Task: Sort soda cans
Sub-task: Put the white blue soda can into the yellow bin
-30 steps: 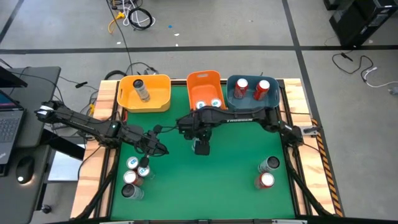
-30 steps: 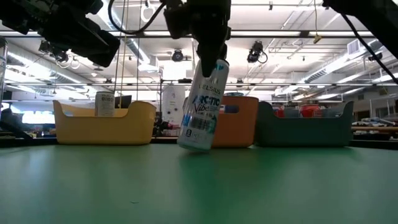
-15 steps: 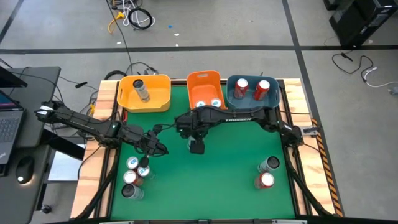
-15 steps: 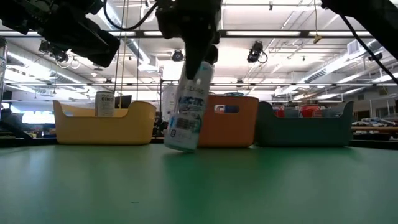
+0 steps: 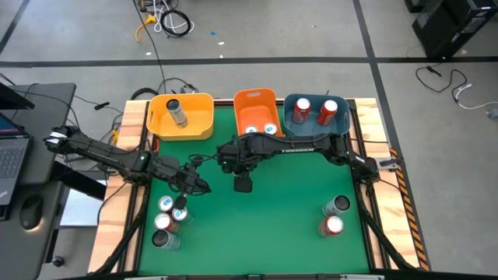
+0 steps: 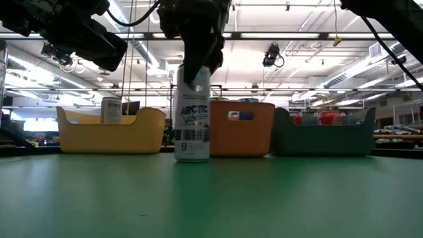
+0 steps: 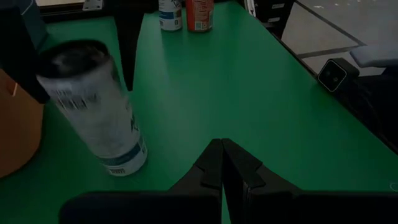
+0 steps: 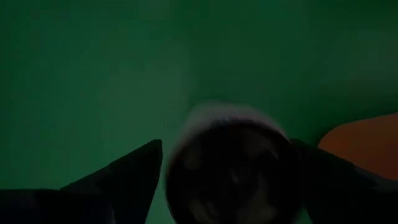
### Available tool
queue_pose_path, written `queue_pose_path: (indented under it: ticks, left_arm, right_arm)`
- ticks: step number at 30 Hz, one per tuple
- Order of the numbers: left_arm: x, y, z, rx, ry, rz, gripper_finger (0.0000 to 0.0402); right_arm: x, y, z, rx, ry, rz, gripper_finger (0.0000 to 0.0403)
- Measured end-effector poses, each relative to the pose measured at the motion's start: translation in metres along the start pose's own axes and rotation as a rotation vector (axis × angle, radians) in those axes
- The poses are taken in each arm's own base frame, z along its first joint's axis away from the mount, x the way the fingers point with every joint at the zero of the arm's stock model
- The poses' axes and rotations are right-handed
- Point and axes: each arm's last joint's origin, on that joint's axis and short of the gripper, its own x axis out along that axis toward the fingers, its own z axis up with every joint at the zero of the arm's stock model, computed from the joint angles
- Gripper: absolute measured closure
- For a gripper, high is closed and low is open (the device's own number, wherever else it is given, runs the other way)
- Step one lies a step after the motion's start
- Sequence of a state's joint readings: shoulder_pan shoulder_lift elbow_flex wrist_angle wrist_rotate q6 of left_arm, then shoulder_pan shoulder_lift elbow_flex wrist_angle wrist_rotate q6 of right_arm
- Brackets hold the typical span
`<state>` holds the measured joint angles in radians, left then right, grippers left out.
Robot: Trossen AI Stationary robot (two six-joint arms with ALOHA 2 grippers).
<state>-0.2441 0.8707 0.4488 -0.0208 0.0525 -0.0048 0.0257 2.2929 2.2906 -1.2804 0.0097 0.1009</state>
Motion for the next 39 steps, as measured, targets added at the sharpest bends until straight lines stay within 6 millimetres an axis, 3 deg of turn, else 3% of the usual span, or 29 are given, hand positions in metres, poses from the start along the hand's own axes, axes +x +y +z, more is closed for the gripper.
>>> queue_pose_path:
  ticks: [7,14,25,28,30,37,39]
  left_arm:
    - [0.0,0.0,0.003,-0.001,-0.031,0.009,0.0395]
    - [-0.001,0.007,0.007,-0.079,-0.086,0.212,0.0375]
    - [-0.008,0.007,0.035,-0.06,-0.104,0.156,0.0317]
    - [-0.005,0.008,0.033,-0.034,-0.083,0.203,0.0315]
    - [-0.001,0.01,0.031,-0.036,-0.067,0.262,0.0316]
    - [0.021,0.012,0.023,-0.024,0.001,0.285,0.0344]
    - [0.024,0.013,0.023,0.004,-0.006,0.275,0.0366]
  right_arm:
    - [-0.002,0.001,0.0,-0.02,-0.003,0.004,0.0091]
    - [-0.02,0.004,-0.003,-0.053,-0.033,0.014,0.0097]
    - [-0.102,0.005,-0.025,-0.035,-0.163,-0.07,0.0114]
    - [-0.111,0.006,-0.034,-0.022,-0.154,-0.149,0.015]
    - [-0.106,0.009,-0.038,-0.031,-0.134,-0.166,0.0187]
    - [-0.06,0.023,-0.062,-0.055,-0.106,-0.242,0.0361]
    - [-0.05,0.024,-0.074,-0.022,-0.139,-0.265,0.0391]
